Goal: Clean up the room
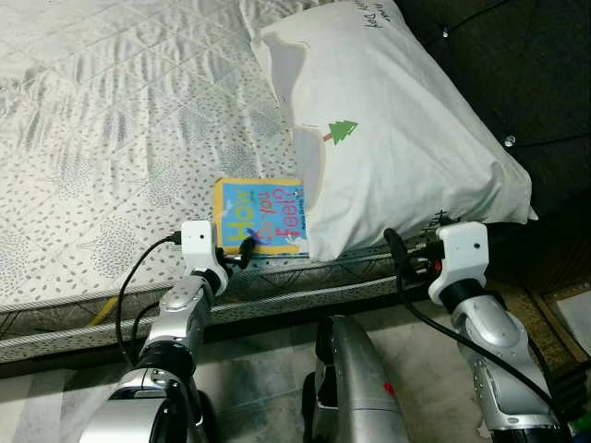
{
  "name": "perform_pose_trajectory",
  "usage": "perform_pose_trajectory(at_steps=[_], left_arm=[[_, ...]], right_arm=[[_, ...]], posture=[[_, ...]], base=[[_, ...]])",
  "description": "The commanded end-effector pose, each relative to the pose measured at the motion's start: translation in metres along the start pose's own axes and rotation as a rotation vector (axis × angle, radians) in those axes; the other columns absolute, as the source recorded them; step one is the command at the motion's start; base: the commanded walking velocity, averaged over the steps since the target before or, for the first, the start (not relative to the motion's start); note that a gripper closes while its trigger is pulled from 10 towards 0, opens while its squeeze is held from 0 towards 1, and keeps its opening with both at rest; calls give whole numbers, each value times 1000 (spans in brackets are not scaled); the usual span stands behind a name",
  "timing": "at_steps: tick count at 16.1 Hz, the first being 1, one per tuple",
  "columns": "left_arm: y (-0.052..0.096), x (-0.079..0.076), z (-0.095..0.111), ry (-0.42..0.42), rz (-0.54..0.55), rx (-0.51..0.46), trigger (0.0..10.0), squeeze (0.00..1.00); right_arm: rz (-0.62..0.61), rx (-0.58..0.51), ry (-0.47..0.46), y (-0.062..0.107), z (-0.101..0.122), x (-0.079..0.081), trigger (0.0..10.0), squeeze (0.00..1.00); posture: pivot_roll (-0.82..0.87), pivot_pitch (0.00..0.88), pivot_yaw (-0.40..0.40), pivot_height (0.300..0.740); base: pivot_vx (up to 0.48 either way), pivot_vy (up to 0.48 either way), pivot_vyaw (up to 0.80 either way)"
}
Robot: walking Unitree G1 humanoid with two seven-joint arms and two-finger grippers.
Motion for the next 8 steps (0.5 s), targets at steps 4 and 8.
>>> perform_pose_trajectory(at_steps=[4,8], left_arm=[[17,-9,-17,34,-17,-2,10000,0],[57,2,-14,66,54,-54,10000,0]], right_arm=[[-8,15,-8,1,-8,-1,10000,0],[-9,15,-13,-2,-10,0,10000,0]], posture=[[-181,261,-101,560],[-151,253,-95,560]], base=[[0,0,0],[0,0,0]])
Point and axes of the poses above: a point about 5 cm out from each wrist's last joint towards the gripper, its own y axis pointing back from the gripper into the wrist, its own z axis along the axis of the wrist's last joint, x = y × z, the point moved 5 cm from there along -y, pointing out of the wrist towards the gripper, and after that the axes turned 5 degrees about -y, right-handed, at the moved point
